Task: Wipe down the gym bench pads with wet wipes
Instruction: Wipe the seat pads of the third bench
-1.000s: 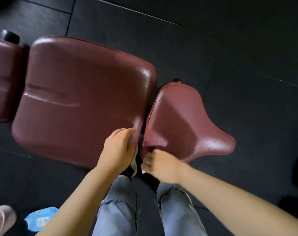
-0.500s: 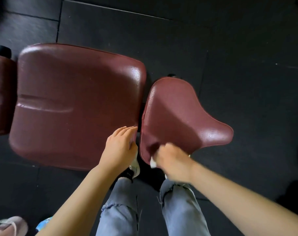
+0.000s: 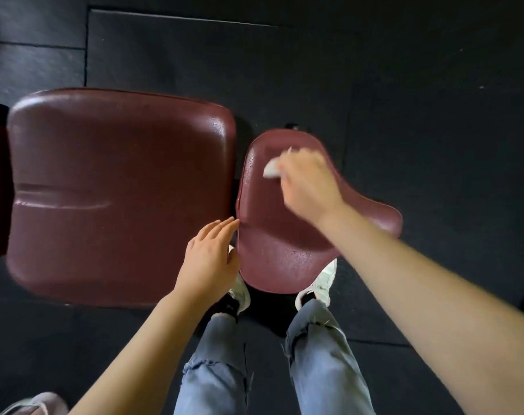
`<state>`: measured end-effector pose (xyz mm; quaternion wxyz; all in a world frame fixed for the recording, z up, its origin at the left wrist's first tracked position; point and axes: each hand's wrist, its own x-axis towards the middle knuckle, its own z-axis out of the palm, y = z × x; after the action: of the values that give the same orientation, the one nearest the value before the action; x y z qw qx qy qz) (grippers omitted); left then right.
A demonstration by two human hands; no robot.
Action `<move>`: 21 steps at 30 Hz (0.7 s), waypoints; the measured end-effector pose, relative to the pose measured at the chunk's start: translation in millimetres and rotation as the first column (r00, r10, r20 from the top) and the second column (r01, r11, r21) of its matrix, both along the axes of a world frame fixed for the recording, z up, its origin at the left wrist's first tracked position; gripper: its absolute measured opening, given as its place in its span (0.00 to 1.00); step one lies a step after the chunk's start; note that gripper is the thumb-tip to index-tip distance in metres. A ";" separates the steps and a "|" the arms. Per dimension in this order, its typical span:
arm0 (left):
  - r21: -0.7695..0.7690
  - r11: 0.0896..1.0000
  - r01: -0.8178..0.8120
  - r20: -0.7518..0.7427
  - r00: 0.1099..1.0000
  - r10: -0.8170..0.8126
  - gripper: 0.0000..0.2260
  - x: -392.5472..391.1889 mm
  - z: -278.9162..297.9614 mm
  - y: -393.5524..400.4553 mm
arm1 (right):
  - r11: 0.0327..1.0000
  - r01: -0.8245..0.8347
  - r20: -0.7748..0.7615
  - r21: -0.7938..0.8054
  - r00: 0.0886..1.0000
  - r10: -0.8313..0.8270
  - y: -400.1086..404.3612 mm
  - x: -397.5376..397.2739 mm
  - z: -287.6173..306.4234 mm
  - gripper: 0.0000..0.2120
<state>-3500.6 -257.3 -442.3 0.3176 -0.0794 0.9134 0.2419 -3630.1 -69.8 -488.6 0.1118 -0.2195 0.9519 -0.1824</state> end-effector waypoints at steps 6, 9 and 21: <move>0.007 1.000 0.018 0.021 1.000 -0.018 0.28 -7.8 0.2 13.2 | 0.766 -0.641 0.082 -0.039 0.762 0.642 51.2 130.1 13.9 0.11; -0.014 0.999 0.040 0.020 0.999 -0.040 0.29 -9.3 -3.8 17.0 | 0.843 -0.537 -0.064 -0.012 0.842 0.535 36.3 62.3 1.3 0.12; -0.061 0.985 0.160 0.149 0.977 -0.150 0.34 -9.1 -2.6 22.8 | 0.992 -0.018 0.054 -0.123 0.998 0.025 46.4 143.9 10.8 0.13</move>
<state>-3509.7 -234.5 -444.9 0.3977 -0.0366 0.8996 0.1767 -3486.1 -23.4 -477.7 0.1265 -0.2310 0.9331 -0.2450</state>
